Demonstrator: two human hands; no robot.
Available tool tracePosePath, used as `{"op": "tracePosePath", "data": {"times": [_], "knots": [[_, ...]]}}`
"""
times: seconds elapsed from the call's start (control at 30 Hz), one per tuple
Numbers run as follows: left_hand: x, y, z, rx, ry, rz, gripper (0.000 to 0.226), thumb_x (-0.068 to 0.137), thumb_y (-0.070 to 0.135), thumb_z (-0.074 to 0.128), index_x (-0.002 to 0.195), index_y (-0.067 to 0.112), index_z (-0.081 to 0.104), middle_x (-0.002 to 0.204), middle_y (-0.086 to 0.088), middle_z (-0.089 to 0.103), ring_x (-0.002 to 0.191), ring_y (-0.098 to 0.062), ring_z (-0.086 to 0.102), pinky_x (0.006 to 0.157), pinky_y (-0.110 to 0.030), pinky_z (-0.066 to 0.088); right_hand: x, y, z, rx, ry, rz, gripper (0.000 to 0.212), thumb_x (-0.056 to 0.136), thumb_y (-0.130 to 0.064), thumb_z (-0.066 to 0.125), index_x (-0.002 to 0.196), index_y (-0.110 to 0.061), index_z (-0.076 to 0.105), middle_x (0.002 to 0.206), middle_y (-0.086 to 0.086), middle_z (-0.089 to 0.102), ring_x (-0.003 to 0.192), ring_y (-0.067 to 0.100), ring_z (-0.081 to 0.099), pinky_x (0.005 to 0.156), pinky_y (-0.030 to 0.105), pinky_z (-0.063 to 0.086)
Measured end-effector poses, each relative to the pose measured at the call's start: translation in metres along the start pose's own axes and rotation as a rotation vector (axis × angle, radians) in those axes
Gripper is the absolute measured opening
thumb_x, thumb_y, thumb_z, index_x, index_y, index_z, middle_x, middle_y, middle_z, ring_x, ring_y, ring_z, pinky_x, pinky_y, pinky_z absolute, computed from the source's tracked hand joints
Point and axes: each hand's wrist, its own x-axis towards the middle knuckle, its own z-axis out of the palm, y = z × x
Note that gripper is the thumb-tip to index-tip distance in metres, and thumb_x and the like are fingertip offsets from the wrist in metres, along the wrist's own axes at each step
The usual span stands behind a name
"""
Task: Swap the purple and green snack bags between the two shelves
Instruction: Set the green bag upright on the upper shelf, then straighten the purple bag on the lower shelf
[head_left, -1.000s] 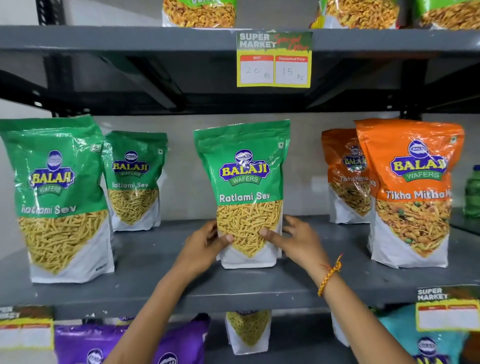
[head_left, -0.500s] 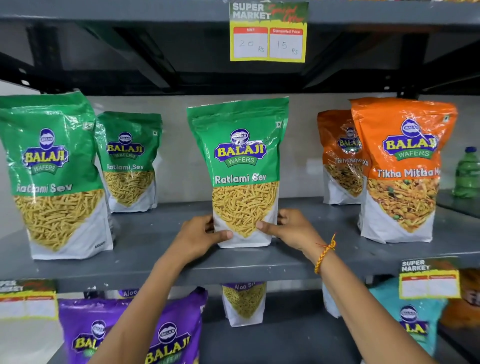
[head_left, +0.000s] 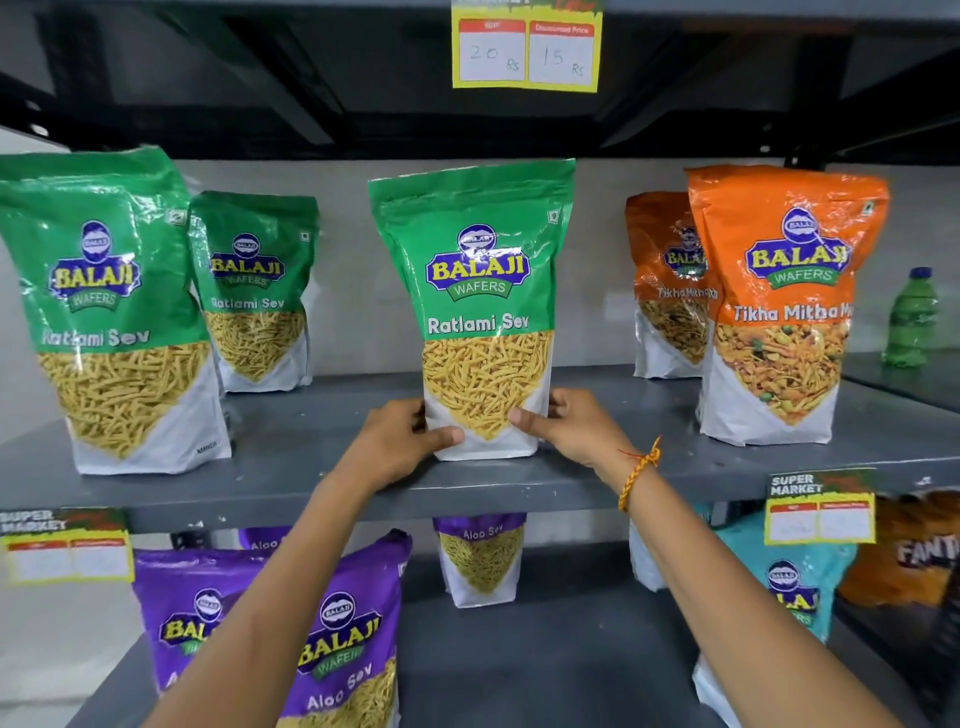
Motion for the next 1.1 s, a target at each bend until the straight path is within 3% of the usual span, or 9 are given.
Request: {"op": "tracePosePath", "data": {"times": [0.13, 0.23, 0.37, 0.47, 0.57, 0.67, 0.77, 0.93, 1.1], "knots": [[-0.018, 0.004, -0.002, 0.059, 0.137, 0.018, 0.058, 0.075, 0.038, 0.07, 0.124, 0.012, 0.051, 0.132, -0.01, 0.057, 0.12, -0.025, 0.053, 0.103, -0.036, 0.041, -0.016, -0.006, 0.004, -0.106, 0.239, -0.033, 0.069, 0.073, -0.039, 0.071, 0.129, -0.008, 0.044, 0.134, 0.014, 0.054, 0.122, 0.03, 0.051, 0.102, 0.042, 0.043], [-0.058, 0.003, -0.007, -0.142, 0.432, 0.147, 0.05, 0.069, 0.045, 0.069, 0.113, 0.025, 0.059, 0.114, -0.001, 0.069, 0.105, -0.007, 0.063, 0.093, -0.021, 0.045, -0.046, -0.024, 0.011, 0.074, 0.479, -0.29, 0.044, 0.075, -0.034, 0.07, 0.114, -0.019, 0.056, 0.109, 0.008, 0.069, 0.097, 0.016, 0.064, 0.083, 0.025, 0.051], [-0.111, -0.018, -0.006, -0.24, 0.396, 0.152, 0.018, 0.066, 0.049, 0.065, 0.081, 0.04, 0.066, 0.069, 0.022, 0.072, 0.067, 0.008, 0.065, 0.064, -0.006, 0.049, -0.081, -0.032, 0.043, 0.34, 0.035, -0.362, 0.011, 0.071, -0.024, 0.07, 0.082, -0.024, 0.069, 0.064, -0.005, 0.073, 0.064, 0.013, 0.069, 0.065, 0.024, 0.058], [-0.141, -0.066, 0.002, -0.064, 0.282, -0.038, 0.013, 0.066, 0.05, 0.069, 0.068, 0.038, 0.066, 0.06, 0.02, 0.069, 0.052, 0.005, 0.059, 0.053, -0.012, 0.046, -0.091, 0.002, 0.086, 0.18, -0.38, -0.19, 0.014, 0.067, -0.033, 0.075, 0.076, -0.023, 0.07, 0.063, -0.004, 0.07, 0.06, 0.009, 0.063, 0.06, 0.023, 0.053], [-0.171, -0.136, 0.016, 0.151, 0.037, -0.373, 0.017, 0.072, 0.043, 0.066, 0.061, 0.035, 0.056, 0.061, 0.009, 0.064, 0.062, -0.009, 0.058, 0.057, -0.023, 0.043, -0.09, 0.066, 0.129, -0.063, -0.615, 0.065, 0.025, 0.067, -0.035, 0.077, 0.081, -0.016, 0.069, 0.074, 0.008, 0.069, 0.057, 0.006, 0.06, 0.058, 0.018, 0.047], [-0.201, -0.198, 0.041, 0.032, -0.002, -0.696, 0.022, 0.071, 0.032, 0.075, 0.074, 0.022, 0.056, 0.085, -0.01, 0.067, 0.082, -0.02, 0.062, 0.069, -0.029, 0.041, -0.084, 0.131, 0.173, -0.145, -0.579, 0.295, 0.061, 0.065, -0.028, 0.081, 0.114, 0.0, 0.057, 0.104, 0.018, 0.066, 0.088, 0.016, 0.063, 0.072, 0.025, 0.048], [-0.211, -0.23, 0.068, -0.09, 0.036, -0.704, 0.045, 0.068, 0.023, 0.079, 0.105, 0.007, 0.058, 0.112, -0.018, 0.066, 0.106, -0.032, 0.061, 0.075, -0.039, 0.043, -0.08, 0.167, 0.214, -0.114, -0.524, 0.353, 0.088, 0.06, -0.025, 0.084, 0.133, -0.003, 0.038, 0.134, 0.02, 0.051, 0.121, 0.03, 0.051, 0.1, 0.04, 0.044], [-0.209, -0.25, 0.098, -0.129, 0.155, -0.65, 0.062, 0.071, 0.028, 0.076, 0.126, 0.02, 0.049, 0.128, -0.006, 0.062, 0.118, -0.027, 0.056, 0.081, -0.034, 0.045, -0.078, 0.198, 0.253, 0.144, -0.528, 0.252, 0.044, 0.061, -0.019, 0.082, 0.094, -0.038, 0.062, 0.104, -0.008, 0.067, 0.107, 0.024, 0.06, 0.085, 0.025, 0.051], [-0.206, -0.245, 0.115, -0.169, 0.234, -0.613, 0.05, 0.074, 0.02, 0.074, 0.12, 0.019, 0.053, 0.117, -0.007, 0.068, 0.108, -0.024, 0.061, 0.079, -0.033, 0.048, -0.088, 0.205, 0.246, 0.263, -0.392, 0.236, 0.032, 0.061, -0.011, 0.08, 0.079, -0.036, 0.07, 0.098, 0.007, 0.07, 0.091, 0.021, 0.066, 0.087, 0.057, 0.053]]}}
